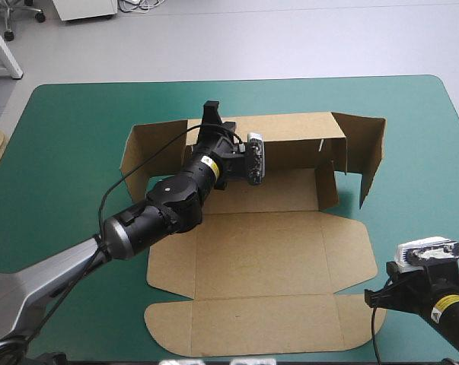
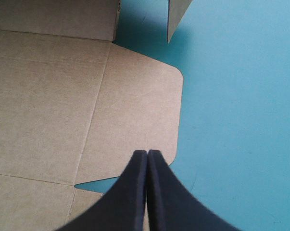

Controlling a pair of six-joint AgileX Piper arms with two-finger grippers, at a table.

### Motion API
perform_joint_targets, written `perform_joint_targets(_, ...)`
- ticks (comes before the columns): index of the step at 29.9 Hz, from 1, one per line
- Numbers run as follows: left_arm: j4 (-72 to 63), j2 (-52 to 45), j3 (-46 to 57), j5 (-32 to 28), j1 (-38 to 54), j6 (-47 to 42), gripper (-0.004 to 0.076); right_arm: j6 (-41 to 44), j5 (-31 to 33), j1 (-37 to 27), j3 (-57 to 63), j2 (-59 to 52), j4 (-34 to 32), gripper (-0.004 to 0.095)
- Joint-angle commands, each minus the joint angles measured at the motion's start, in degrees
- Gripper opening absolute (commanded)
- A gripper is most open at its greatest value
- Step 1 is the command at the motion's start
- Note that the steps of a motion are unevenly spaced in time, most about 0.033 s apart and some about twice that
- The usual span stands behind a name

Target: Fold the box

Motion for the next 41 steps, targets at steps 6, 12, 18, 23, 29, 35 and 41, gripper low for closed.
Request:
perform_joint_targets(6,15.80,1.32,-0.29,10.38,-3.05,-19.17,-0.0010,0.93,-2.33,-0.35,-2.21,0.32,-0.04,0.0000)
perform_joint_targets(12,24.04,2.55,4.38,16.38,-7.88,-29.09,-0.0010,0.93,-0.84,-0.35,-2.21,0.32,-0.04,0.0000)
perform_joint_targets(18,30.18,3.75,8.11,22.34,-11.15,-34.10,-0.0010,-0.22,0.89,-0.35,-3.69,0.32,-0.04,0.0000)
perform_joint_targets(23,30.47,3.75,8.09,22.72,-11.15,-34.92,-0.0010,-1.99,2.86,-0.35,-9.55,1.24,-0.42,0.0000)
perform_joint_targets(29,30.47,3.75,8.09,20.31,-11.15,-34.92,-0.0010,-3.65,9.16,-0.35,-24.63,13.16,-5.89,-0.0001)
perform_joint_targets(35,30.47,3.75,8.09,20.01,-10.91,-35.04,-0.0010,-5.27,10.54,-0.35,-44.31,30.18,-8.42,-0.0001)
perform_joint_targets(41,30.47,3.75,8.09,19.11,-10.91,-34.49,-0.0010,-10.98,21.63,-0.80,-67.85,47.31,-4.32,-0.0020)
